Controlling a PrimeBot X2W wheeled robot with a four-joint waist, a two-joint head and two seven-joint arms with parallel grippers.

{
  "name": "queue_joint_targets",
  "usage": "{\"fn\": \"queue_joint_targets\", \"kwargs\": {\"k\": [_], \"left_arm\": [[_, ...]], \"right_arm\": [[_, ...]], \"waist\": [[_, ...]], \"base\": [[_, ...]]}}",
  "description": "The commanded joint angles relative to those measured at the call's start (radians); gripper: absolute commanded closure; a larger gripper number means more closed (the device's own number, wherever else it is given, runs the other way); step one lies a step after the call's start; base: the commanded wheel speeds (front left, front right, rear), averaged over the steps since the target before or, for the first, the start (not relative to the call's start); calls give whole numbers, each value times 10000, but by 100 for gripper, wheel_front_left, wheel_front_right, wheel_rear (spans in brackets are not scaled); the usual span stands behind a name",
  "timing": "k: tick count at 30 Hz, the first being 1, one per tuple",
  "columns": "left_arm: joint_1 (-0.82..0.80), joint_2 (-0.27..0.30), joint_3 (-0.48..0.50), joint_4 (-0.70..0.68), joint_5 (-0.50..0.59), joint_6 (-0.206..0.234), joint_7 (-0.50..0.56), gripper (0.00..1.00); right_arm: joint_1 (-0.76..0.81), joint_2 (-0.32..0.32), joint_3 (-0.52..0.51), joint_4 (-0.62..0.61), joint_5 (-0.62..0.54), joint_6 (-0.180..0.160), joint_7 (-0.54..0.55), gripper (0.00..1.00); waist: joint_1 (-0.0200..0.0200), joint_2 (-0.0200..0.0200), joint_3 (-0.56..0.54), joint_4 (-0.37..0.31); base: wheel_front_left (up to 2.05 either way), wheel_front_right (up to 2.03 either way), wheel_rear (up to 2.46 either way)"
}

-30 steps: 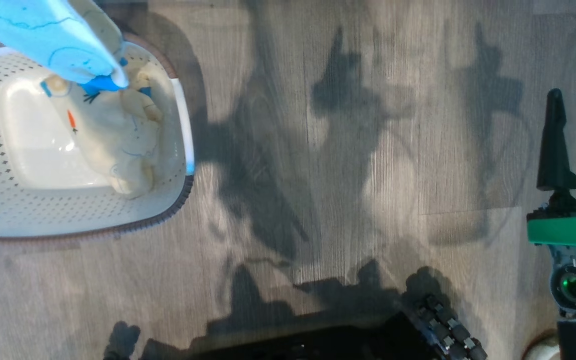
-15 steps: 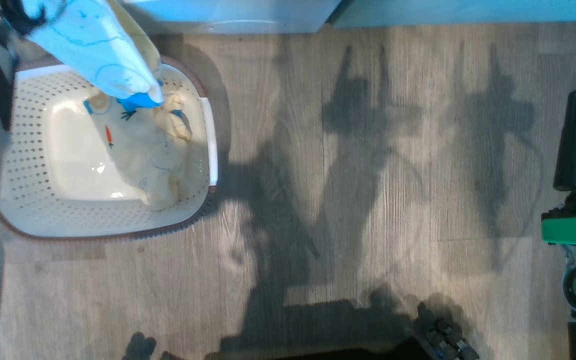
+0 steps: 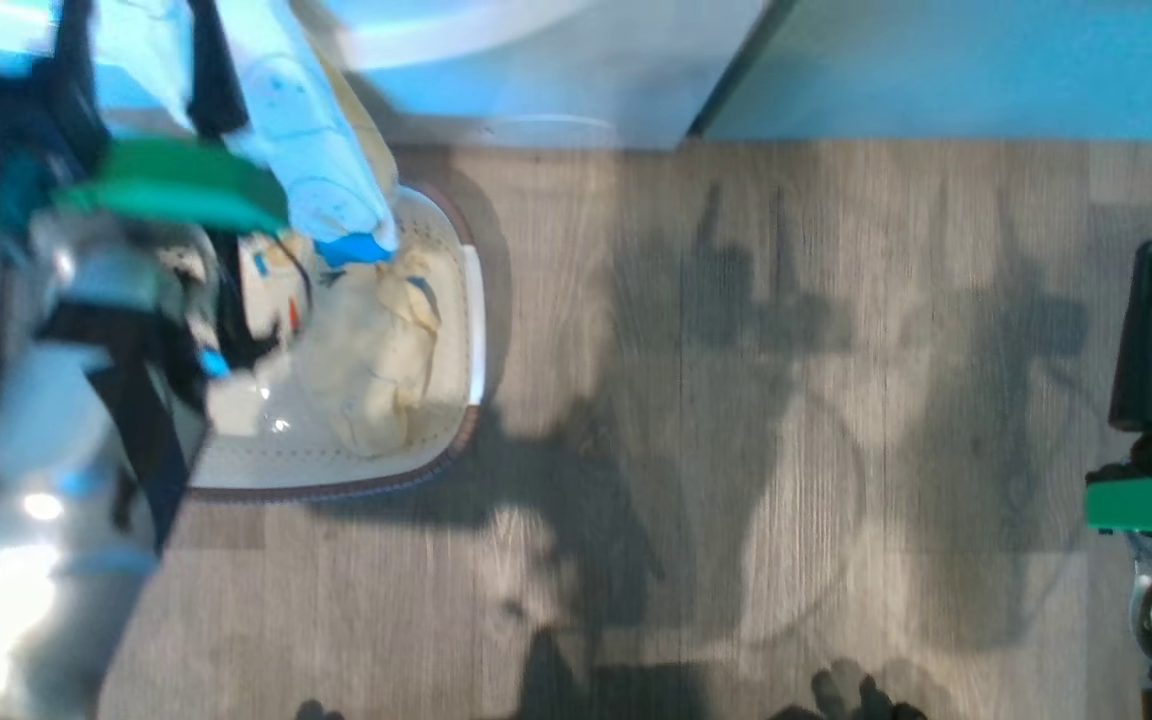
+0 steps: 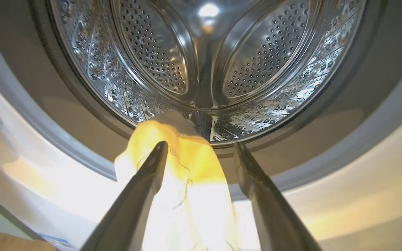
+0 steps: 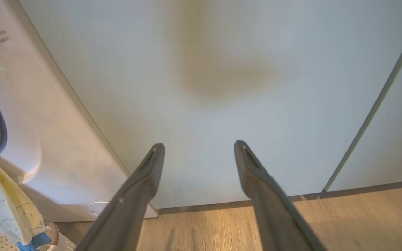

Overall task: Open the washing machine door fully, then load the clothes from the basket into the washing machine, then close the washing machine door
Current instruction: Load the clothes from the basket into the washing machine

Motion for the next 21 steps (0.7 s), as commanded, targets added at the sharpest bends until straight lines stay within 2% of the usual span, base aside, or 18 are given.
{"fn": "queue_joint_targets", "kwargs": {"k": [1, 8, 21], "left_arm": [[512, 379, 265, -792, 110, 255, -114, 0], [2497, 165, 62, -2131, 156, 851, -123, 0], [4537, -114, -262, -2658, -109, 1239, -70, 0]], "right_arm": [[263, -123, 107, -292, -170, -29, -95, 0], [625, -131, 141, -263, -591, -29, -95, 0], [1201, -283, 451, 120, -967, -29, -95, 0]], "waist": [[2, -1, -430, 220], [2, -1, -1276, 574], [2, -1, -2594, 851]], "base": [[0, 0, 0], [0, 0, 0], [0, 0, 0]]}}
